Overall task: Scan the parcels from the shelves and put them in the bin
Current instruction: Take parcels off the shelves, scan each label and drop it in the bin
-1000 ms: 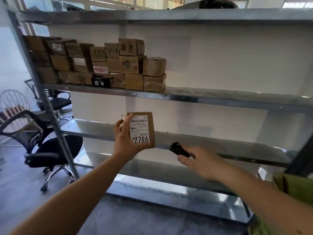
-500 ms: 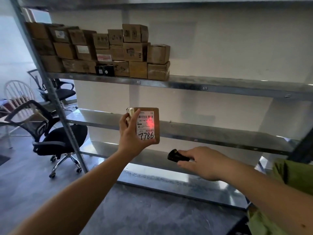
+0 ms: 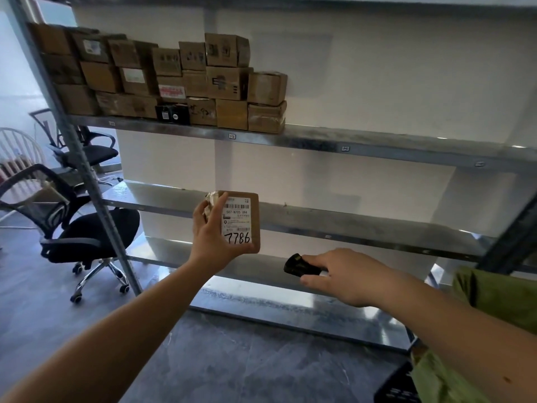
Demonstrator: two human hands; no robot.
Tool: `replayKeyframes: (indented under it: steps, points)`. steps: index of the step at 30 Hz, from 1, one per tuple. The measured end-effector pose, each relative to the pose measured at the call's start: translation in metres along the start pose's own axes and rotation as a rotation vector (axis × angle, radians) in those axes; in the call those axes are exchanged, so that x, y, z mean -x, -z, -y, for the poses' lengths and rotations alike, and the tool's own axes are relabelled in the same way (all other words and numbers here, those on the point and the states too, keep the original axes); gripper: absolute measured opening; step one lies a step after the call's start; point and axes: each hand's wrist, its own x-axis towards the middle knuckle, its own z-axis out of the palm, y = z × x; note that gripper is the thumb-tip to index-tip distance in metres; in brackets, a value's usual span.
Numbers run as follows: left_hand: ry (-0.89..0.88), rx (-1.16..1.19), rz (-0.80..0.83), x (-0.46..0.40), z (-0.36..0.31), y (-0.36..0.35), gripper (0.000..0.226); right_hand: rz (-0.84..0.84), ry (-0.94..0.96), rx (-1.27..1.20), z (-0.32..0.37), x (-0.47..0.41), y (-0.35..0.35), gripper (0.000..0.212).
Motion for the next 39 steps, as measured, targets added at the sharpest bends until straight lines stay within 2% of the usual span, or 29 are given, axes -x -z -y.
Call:
replayKeyframes:
  steps: [9, 15, 23, 26, 31, 34, 37, 39]
  points:
    - [0.079, 0.117, 0.165, 0.028, 0.000, -0.028, 0.131, -0.036, -0.100, -0.080, -0.031, 0.008, -0.017, 0.059]
    - [0.130, 0.228, 0.354, 0.038, -0.017, -0.074, 0.136, -0.092, -0.211, -0.208, -0.069, 0.023, -0.044, 0.058]
    - [-0.004, 0.262, 0.588, 0.024, -0.080, -0.167, 0.138, -0.219, -0.456, -0.513, -0.145, 0.051, -0.069, 0.061]
    - [-0.072, 0.272, 0.711, 0.016, -0.114, -0.214, 0.140, -0.281, -0.587, -0.556, -0.188, 0.074, -0.071, 0.067]
    - [-0.163, 0.294, 0.880, 0.014, -0.169, -0.304, 0.141, -0.359, -0.727, -0.631, -0.257, 0.120, -0.074, 0.060]
    - [-0.224, 0.348, 0.964, 0.021, -0.212, -0.353, 0.128, -0.363, -0.800, -0.626, -0.304, 0.144, -0.083, 0.052]
    - [-0.271, 0.395, 1.046, 0.030, -0.254, -0.402, 0.117, -0.365, -0.890, -0.668, -0.346, 0.170, -0.090, 0.065]
    - [-0.315, 0.397, 1.112, 0.037, -0.281, -0.429, 0.123, -0.337, -0.970, -0.690, -0.366, 0.186, -0.094, 0.070]
